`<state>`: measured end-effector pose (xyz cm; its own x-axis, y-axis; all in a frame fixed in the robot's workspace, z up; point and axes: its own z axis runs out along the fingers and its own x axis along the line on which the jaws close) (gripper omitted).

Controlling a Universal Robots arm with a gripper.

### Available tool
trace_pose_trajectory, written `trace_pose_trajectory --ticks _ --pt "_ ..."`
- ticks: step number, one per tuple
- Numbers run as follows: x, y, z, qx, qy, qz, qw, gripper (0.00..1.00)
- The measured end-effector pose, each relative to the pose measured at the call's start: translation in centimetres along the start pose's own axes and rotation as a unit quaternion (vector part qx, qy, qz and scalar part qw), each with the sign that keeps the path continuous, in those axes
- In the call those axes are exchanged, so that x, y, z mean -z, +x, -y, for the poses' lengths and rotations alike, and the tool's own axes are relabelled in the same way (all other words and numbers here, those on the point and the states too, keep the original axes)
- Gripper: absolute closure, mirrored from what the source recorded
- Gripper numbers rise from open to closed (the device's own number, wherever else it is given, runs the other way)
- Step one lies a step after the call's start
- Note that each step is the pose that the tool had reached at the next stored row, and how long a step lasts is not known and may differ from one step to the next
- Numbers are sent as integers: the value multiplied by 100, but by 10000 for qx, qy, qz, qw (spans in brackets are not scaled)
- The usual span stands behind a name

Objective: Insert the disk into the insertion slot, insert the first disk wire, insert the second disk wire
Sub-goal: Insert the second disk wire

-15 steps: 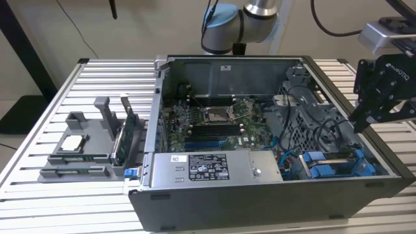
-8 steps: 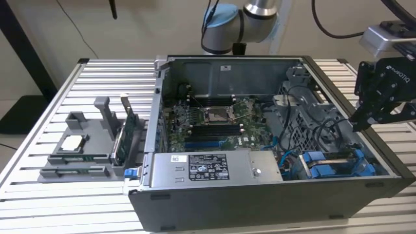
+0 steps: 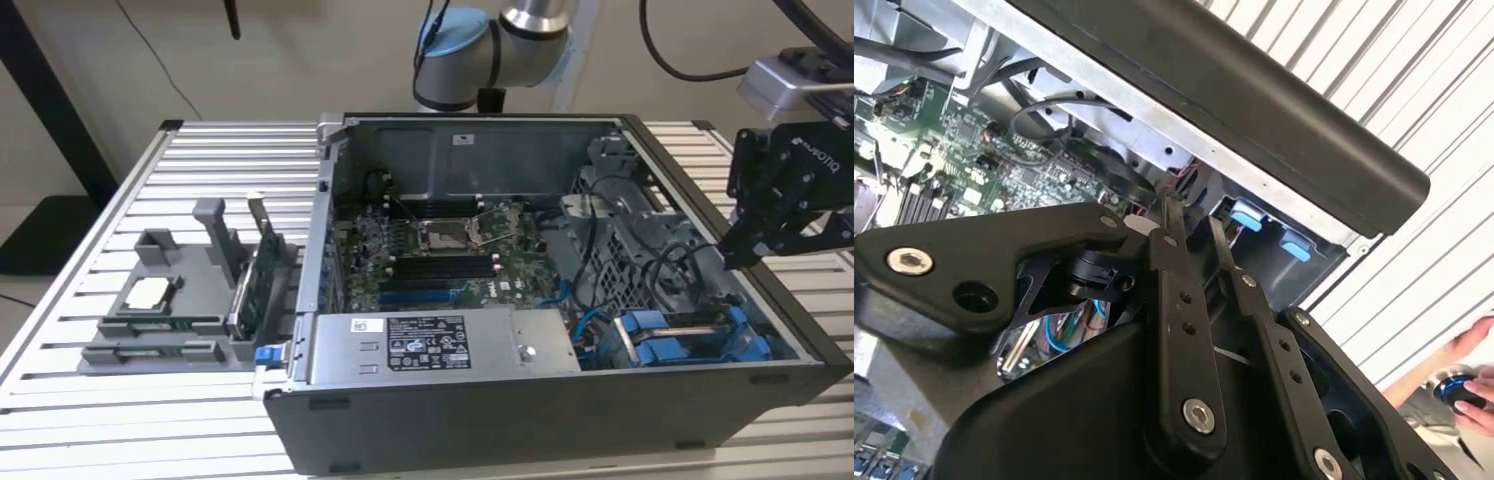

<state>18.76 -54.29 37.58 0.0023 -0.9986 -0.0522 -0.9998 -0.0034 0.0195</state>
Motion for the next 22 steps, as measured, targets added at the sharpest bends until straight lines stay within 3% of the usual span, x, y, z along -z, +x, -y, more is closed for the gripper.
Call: trace_pose_trajectory --ticks 22 --pt "-20 -4 14 8 0 -3 10000 76"
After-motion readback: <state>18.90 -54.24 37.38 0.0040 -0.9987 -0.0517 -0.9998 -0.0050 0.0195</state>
